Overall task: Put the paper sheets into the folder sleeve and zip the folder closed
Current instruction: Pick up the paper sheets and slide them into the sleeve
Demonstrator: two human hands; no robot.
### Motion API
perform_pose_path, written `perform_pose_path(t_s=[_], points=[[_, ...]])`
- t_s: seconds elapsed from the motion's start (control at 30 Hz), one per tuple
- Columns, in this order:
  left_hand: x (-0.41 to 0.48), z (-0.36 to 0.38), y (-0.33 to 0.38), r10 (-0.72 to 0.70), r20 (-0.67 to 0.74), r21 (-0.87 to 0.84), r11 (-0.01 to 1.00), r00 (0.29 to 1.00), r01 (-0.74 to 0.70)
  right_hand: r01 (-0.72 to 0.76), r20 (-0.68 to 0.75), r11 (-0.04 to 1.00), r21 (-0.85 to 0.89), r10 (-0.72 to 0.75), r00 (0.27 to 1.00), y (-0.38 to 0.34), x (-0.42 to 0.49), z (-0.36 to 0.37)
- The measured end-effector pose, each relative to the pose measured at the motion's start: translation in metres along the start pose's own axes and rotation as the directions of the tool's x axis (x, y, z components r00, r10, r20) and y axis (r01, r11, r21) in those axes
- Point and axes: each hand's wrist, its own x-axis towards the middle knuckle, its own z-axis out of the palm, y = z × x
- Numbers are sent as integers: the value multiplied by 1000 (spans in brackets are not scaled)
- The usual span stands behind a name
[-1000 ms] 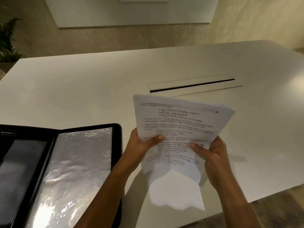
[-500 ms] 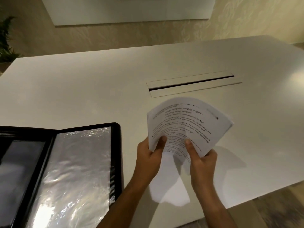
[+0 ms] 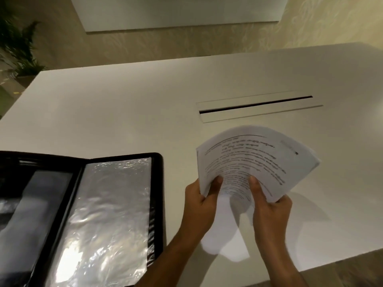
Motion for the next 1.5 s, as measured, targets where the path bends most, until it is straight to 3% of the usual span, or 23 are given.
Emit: perform_pose_path(t_s=[0.37,0.63,0.8,1.0,1.13,1.23,1.3,1.37,1.43,1.5], points=[[0,-16,2,3,-71,79,997,997,3,-129,46,991,25,128,991,3,-3,3],[14,-49,23,-45,-12,72,996,999,46,-118,77,993,-24,119,990,-2,3,20],[52,-105,60,-93,-23,176,980,995,96,-15,251,983,-181,61,966,-6,10,67],[85,-196,89,-167,45,358,923,985,140,18,439,979,-204,74,896,-8,13,124],[102,-259,97,-237,148,411,898,960,158,-44,450,987,-154,110,886,1,-2,152],[119,-309,92,-272,69,414,883,960,221,-103,419,987,-124,146,896,9,-12,166],[129,-339,76,-245,-28,600,772,969,212,-133,400,986,-97,162,902,17,-17,171],[131,-356,60,-244,9,882,458,970,107,-164,375,984,-73,179,910,25,-20,173],[124,-358,45,-231,63,974,228,971,-9,-183,352,981,-61,192,916,33,-22,174],[116,-356,35,-149,92,988,137,984,-72,-188,339,980,-65,199,920,39,-24,175]])
